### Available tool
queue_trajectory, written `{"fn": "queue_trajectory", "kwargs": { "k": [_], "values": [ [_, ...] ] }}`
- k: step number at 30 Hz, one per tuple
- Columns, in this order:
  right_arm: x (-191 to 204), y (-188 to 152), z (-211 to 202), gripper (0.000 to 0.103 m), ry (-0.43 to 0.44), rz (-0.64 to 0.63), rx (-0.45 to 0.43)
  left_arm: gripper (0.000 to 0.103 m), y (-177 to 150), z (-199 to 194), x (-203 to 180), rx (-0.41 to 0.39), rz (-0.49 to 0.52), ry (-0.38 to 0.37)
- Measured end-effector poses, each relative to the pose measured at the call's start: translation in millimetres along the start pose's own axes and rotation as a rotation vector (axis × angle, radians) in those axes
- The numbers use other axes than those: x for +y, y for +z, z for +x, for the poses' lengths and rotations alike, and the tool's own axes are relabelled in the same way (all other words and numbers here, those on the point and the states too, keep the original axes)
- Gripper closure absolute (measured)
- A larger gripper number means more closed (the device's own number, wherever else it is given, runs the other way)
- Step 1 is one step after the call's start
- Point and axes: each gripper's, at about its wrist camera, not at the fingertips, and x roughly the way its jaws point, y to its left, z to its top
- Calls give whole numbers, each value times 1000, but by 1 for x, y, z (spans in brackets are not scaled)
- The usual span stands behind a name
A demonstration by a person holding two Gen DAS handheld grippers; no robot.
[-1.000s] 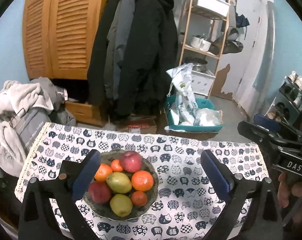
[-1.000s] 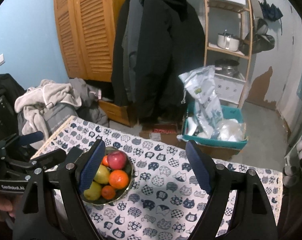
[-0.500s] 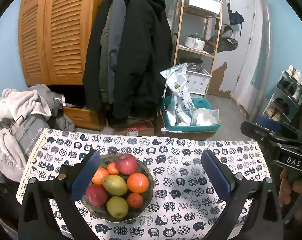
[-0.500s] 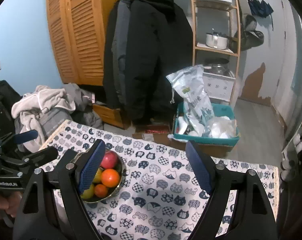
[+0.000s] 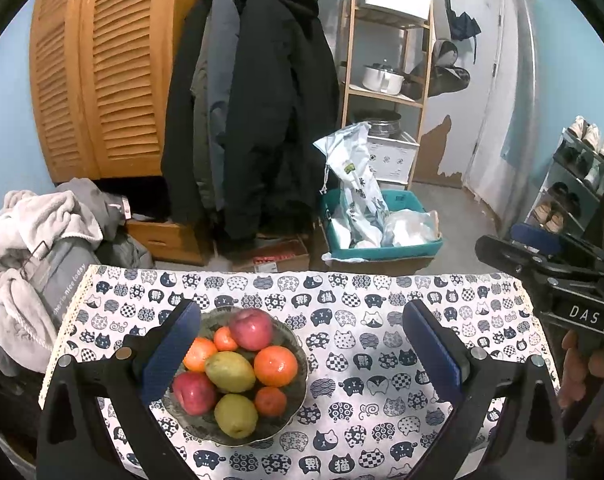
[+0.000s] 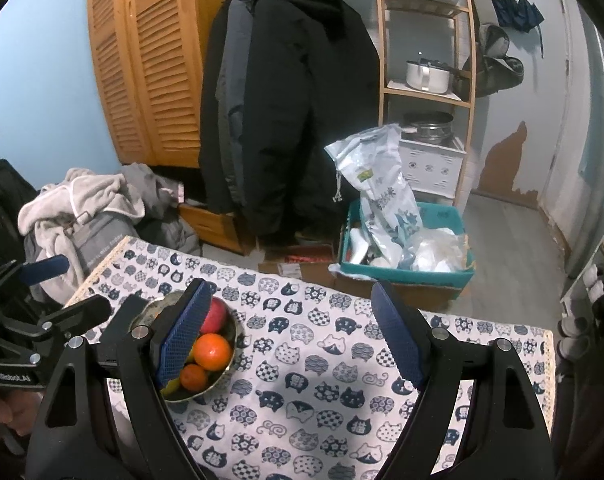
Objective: Organize fruits
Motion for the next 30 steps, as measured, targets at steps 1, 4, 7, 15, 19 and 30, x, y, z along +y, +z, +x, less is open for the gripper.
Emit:
{"fn": "queue_trajectory", "kwargs": {
  "k": [1,4,7,15,19,30],
  "values": [
    [-2,0,-1,22,-2,1,-1,1,0,0,-1,-1,2,2],
    [-3,0,-1,22,-3,3,-1,1,0,0,-2,-1,6,3],
    [-5,0,-1,22,-4,1,0,1,0,0,-2,1,6,7],
    [-7,0,-1,22,-2,2,5,1,0,0,-2,5,6,10],
    [-9,0,0,22,-2,0,7,1,0,0,-2,5,7,10],
    [-7,0,0,22,-4,0,6,1,0,2,-1,17,1,30]
  ]
}}
